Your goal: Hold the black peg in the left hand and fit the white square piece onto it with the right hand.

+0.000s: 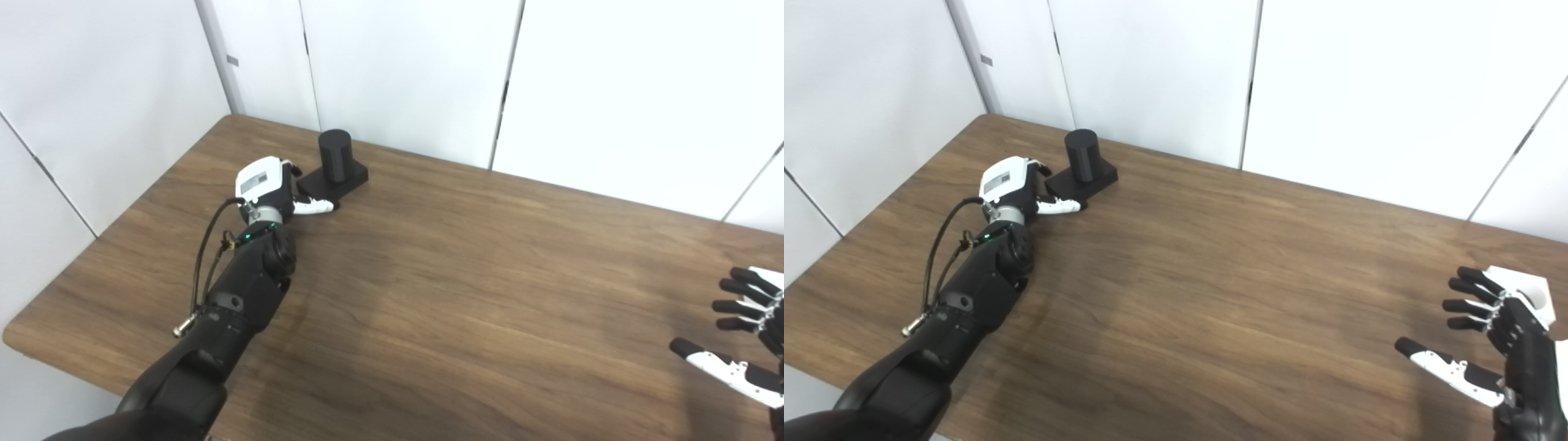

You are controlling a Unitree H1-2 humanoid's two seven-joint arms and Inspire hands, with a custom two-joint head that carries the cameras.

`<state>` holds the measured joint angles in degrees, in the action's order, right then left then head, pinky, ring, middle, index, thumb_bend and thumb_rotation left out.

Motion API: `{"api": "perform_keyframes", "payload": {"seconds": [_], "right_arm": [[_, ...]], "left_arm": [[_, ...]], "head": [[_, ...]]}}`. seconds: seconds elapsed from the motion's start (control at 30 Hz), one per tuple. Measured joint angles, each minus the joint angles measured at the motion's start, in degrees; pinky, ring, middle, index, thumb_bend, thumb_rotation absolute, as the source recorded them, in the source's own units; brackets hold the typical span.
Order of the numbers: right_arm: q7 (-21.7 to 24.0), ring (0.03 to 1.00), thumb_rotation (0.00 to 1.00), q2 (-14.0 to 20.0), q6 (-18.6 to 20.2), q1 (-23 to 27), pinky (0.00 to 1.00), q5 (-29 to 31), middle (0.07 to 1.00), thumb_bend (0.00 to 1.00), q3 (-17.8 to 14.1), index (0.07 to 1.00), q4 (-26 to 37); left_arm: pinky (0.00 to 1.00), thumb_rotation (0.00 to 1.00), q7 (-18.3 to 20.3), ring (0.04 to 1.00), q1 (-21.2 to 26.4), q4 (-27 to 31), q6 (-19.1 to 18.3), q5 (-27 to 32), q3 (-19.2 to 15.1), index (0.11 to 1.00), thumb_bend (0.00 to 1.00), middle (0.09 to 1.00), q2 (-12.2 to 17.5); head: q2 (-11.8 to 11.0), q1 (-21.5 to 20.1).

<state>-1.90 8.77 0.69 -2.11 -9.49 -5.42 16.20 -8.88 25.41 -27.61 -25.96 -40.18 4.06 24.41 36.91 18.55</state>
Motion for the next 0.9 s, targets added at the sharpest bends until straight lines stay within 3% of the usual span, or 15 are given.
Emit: {"api": "perform_keyframes", "payload": {"seconds": [0.47,0.67,0.7,0.77,0.9], "right_arm": [[-0.07,0.614,0.0,-0.01,-0.11,0.01,0.52,0.37,0.694,0.52,-0.21,0.709,-0.03],[-0.13,0.611,0.0,0.0,-0.34,0.02,0.52,0.43,0.694,0.52,-0.23,0.708,-0.04],[-0.18,0.611,0.0,0.0,-0.37,0.03,0.53,0.29,0.694,0.52,-0.23,0.708,-0.04],[-0.21,0.613,0.0,0.0,-0.53,0.04,0.52,0.26,0.696,0.52,-0.23,0.711,-0.11],[-0.21,0.616,0.0,0.0,-0.85,0.04,0.53,0.38,0.699,0.53,-0.23,0.714,-0.32]], "left_arm": [[0.71,0.3,0.82,0.902,-0.48,1.7,0.6,0.8,2.9,0.585,0.9,0.843,1.97],[0.65,0.2,1.64,0.858,-0.97,2.61,1.91,1.45,3.29,0.51,0.88,0.816,3.16],[0.66,0.14,1.94,0.863,-1.06,2.83,2.1,1.7,3.3,0.498,0.71,0.82,3.32],[0.67,0.08,2.78,0.865,-1.23,3.45,2.36,2.28,3.35,0.487,0.56,0.823,3.66],[0.68,0.06,3.93,0.857,-2.15,4.42,4.13,3.23,3.38,0.482,0.53,0.812,4.54]], "head": [[0.35,-0.27],[0.35,-0.26],[0.35,-0.26],[0.35,-0.26],[0.35,-0.35]]}}
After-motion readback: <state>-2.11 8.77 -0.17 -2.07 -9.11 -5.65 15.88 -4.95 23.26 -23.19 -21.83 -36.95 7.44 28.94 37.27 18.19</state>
